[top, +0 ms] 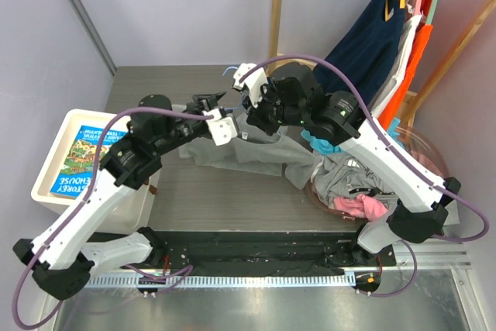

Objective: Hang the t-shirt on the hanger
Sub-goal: Place the hanger at the clothesline.

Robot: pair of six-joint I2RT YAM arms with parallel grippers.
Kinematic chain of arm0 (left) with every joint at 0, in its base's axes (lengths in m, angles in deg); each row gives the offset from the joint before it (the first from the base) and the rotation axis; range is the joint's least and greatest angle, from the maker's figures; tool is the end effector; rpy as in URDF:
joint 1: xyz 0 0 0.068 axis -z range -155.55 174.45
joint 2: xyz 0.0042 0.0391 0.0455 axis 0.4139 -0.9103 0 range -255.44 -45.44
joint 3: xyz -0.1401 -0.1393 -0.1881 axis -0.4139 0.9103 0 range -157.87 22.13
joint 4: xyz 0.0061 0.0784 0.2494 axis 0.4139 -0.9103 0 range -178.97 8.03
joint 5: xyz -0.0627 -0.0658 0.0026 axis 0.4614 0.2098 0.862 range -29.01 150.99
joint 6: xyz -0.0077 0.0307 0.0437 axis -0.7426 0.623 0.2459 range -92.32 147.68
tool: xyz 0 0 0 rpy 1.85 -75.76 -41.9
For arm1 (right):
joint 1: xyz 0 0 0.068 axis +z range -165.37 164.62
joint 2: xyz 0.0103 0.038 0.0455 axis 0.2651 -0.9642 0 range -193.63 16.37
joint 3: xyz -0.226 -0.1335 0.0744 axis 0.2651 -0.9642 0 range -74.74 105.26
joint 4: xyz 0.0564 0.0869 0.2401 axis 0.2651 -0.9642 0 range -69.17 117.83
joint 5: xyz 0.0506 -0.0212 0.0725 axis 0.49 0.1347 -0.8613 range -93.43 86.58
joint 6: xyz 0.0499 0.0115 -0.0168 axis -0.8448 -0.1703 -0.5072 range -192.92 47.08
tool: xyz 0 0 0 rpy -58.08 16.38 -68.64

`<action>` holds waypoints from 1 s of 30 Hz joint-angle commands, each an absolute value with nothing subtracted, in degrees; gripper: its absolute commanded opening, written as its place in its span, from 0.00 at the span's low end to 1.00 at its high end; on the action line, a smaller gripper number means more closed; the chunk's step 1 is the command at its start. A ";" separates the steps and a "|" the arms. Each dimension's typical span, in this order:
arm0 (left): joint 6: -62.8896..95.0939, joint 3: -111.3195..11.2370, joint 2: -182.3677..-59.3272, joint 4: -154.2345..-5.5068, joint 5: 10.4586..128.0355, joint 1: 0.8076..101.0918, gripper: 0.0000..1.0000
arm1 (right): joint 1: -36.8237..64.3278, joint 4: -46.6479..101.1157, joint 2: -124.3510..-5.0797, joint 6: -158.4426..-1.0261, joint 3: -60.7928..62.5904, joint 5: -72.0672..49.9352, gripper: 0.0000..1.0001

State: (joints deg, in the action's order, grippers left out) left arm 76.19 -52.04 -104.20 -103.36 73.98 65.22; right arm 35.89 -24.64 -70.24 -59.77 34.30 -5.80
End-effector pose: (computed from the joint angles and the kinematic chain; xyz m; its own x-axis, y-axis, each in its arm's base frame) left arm 0.1549 -0.1442 0.4508 0.5513 0.4884 -0.6764 0.5929 0.3411 0.7295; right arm 0.1883 0.2372 0.4712 -0.1227 -0.5161 -0.8477 -0.8520 0.4928 -0.1768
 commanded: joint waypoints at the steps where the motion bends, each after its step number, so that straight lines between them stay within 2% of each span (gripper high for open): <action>1: 77.78 -52.75 -107.05 -99.37 75.39 65.50 0.45 | 36.04 -22.27 -65.73 -62.81 33.64 -11.16 0.01; 11: 76.81 -52.58 -107.93 -102.63 80.85 65.93 0.41 | 36.04 -21.04 -64.93 -64.31 32.67 -8.96 0.01; 12: 76.99 -52.67 -108.19 -102.72 80.68 65.93 0.38 | 36.04 -20.86 -64.76 -64.74 32.67 -10.01 0.01; 13: 77.16 -52.84 -108.89 -102.72 79.80 65.85 0.28 | 36.04 -20.78 -64.41 -65.01 32.67 -12.54 0.01; 15: 77.08 -53.72 -109.51 -102.98 79.18 65.93 0.20 | 36.04 -20.60 -63.88 -65.88 31.97 -15.19 0.01; 16: 77.08 -53.90 -109.86 -103.07 78.92 65.85 0.10 | 36.04 -20.42 -63.10 -65.98 31.01 -16.86 0.01; 17: 77.69 -53.81 -109.95 -102.98 78.48 65.93 0.06 | 36.04 -20.34 -62.57 -66.06 30.56 -20.00 0.01; 18: 77.60 -53.64 -109.95 -101.50 77.61 65.93 0.01 | 36.04 -20.33 -62.04 -66.76 30.04 -21.60 0.09; 20: 77.43 -53.28 -109.17 -101.13 79.24 65.15 0.00 | 35.95 -21.21 -60.81 -68.17 29.33 -26.07 0.33; 21: 77.34 -53.11 -108.20 -102.09 82.40 62.71 0.00 | 35.69 -21.82 -60.37 -68.70 29.15 -27.84 0.61; 22: 77.17 -51.71 -107.15 -101.93 85.91 61.55 0.00 | 35.43 -22.61 -59.67 -69.83 28.02 -29.16 0.71; 24: 78.56 -49.25 -103.46 -100.09 90.07 60.31 0.00 | 33.24 -22.62 -56.60 -70.89 25.82 -31.89 0.78; 26: 80.41 -46.52 -100.57 -100.43 92.96 60.05 0.00 | 30.96 -22.88 -54.57 -71.86 22.04 -33.56 0.77; 30: 82.53 -45.37 -99.32 -103.77 94.47 60.05 0.00 | 24.71 -30.14 -53.15 -72.57 20.54 -45.56 0.75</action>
